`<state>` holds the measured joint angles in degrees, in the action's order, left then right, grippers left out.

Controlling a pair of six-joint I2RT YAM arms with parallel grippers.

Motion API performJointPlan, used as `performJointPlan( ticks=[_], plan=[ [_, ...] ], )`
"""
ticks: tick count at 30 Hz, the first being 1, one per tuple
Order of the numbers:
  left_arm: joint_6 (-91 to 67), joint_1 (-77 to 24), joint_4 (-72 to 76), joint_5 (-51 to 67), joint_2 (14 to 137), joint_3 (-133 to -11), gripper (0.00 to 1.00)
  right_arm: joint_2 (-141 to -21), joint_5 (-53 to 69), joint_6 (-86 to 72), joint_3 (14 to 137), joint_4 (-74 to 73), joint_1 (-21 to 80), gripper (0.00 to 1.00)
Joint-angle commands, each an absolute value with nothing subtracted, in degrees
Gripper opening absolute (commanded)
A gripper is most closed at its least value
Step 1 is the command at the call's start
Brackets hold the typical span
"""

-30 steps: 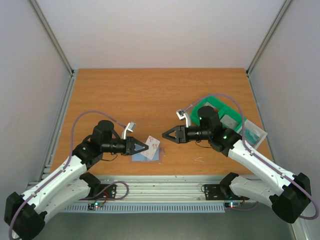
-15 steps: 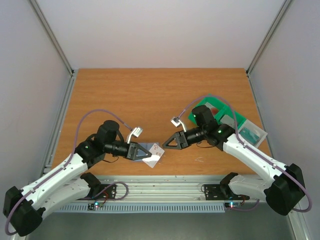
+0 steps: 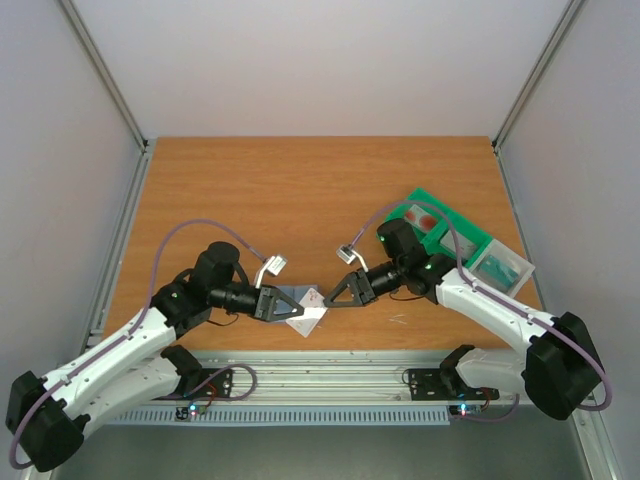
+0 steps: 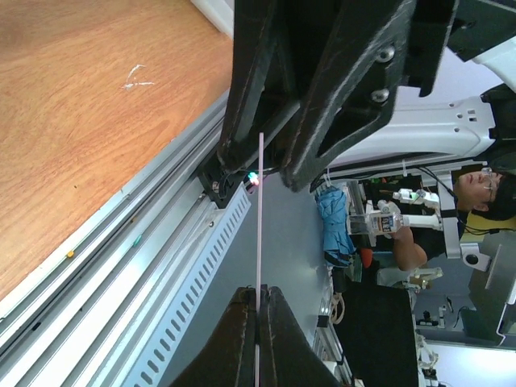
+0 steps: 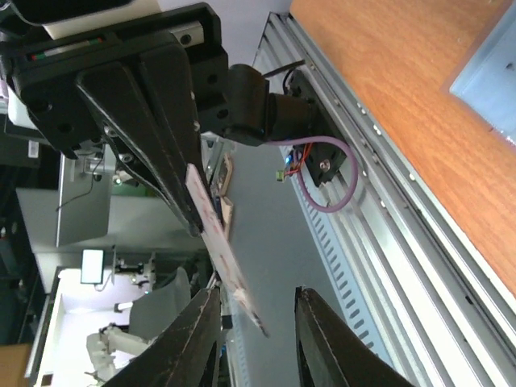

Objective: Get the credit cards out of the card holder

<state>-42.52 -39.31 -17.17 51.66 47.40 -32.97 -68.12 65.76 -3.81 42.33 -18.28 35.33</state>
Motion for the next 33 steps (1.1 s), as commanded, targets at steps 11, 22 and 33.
performJointPlan(
  ticks=[11, 22, 33],
  plan=[
    [-42.18, -39.7, -15.46, 50.02, 47.39, -32.88, 0.05, -67.13, 68.49, -8.24, 39.06, -10.09, 36.29, 0.01],
    [-38.35, -39.67, -30.22, 33.62, 46.68, -38.42, 0.78, -63.42, 56.47, -16.01, 37.47, -5.74, 36.2, 0.01],
    [-37.86, -39.65, -38.13, 19.33, 38.5, -39.64, 0.99, -57.54, 28.23, -18.12, 40.4, -18.72, 33.2, 0.01]
  ],
)
